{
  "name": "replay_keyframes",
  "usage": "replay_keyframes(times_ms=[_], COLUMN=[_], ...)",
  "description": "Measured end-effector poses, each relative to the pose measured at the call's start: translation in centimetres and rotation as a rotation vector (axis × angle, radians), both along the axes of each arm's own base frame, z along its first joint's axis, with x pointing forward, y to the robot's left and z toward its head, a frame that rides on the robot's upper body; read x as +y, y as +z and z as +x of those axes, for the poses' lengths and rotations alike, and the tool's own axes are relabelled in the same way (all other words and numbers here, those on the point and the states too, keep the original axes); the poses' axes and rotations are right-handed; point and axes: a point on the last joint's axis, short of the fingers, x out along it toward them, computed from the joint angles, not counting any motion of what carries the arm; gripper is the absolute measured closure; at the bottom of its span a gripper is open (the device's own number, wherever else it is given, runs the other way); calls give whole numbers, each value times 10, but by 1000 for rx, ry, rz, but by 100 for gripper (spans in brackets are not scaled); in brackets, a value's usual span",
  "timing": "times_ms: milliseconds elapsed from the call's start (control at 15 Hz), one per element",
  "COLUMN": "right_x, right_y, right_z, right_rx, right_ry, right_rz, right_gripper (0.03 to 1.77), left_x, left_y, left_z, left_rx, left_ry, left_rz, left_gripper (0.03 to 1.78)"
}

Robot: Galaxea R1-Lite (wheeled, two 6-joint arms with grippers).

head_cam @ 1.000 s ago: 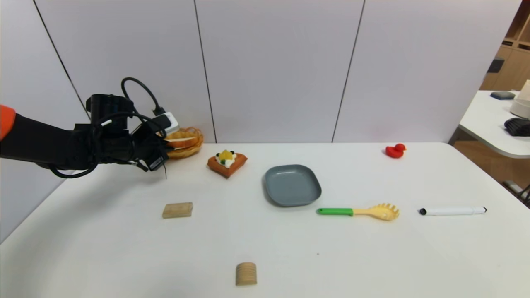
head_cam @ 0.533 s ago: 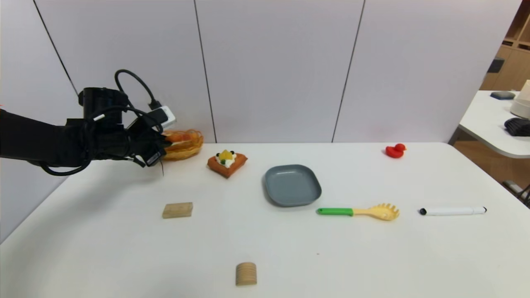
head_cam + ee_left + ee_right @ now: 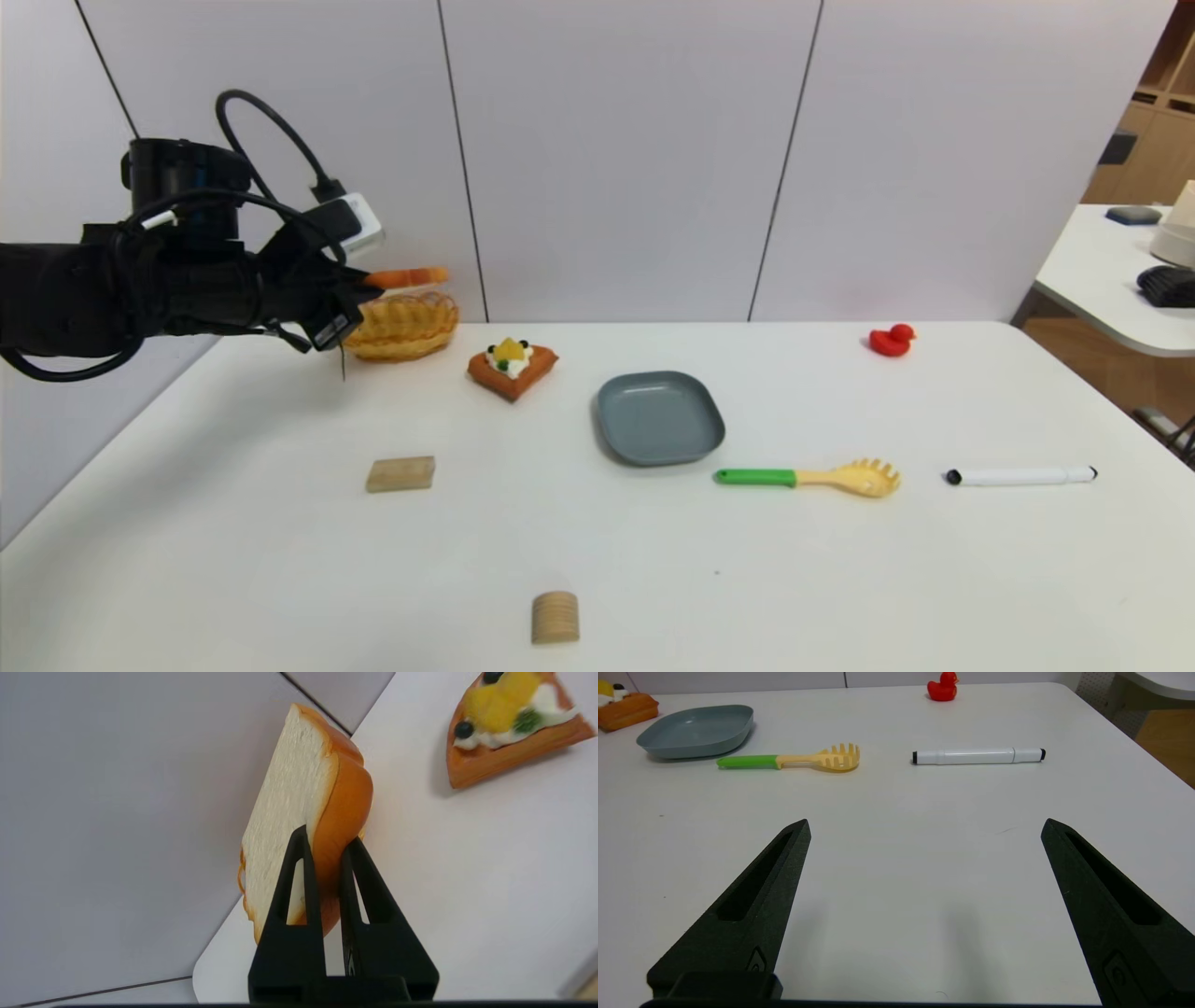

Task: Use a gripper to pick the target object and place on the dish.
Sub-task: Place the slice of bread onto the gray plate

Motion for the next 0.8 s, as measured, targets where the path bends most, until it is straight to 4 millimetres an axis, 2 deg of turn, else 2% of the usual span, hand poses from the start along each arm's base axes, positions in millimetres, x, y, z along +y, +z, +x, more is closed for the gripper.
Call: replay_keyframes(times_ms=[200,467,800], right_x=[0,0,0], right_y=[0,0,0], right_z=[0,0,0], right_rx=[0,0,0], right_ry=[0,0,0], right_rz=[0,0,0], right_gripper=[9,9,9], left_x=[-28,-79,-154], left_y=[15,19,-4], left_z=[-22,-44,-62], left_rx=[-15,-30,26], left_ry=[-97,-277,-507], left_rz=[5,27,48], left_gripper=[164,164,164])
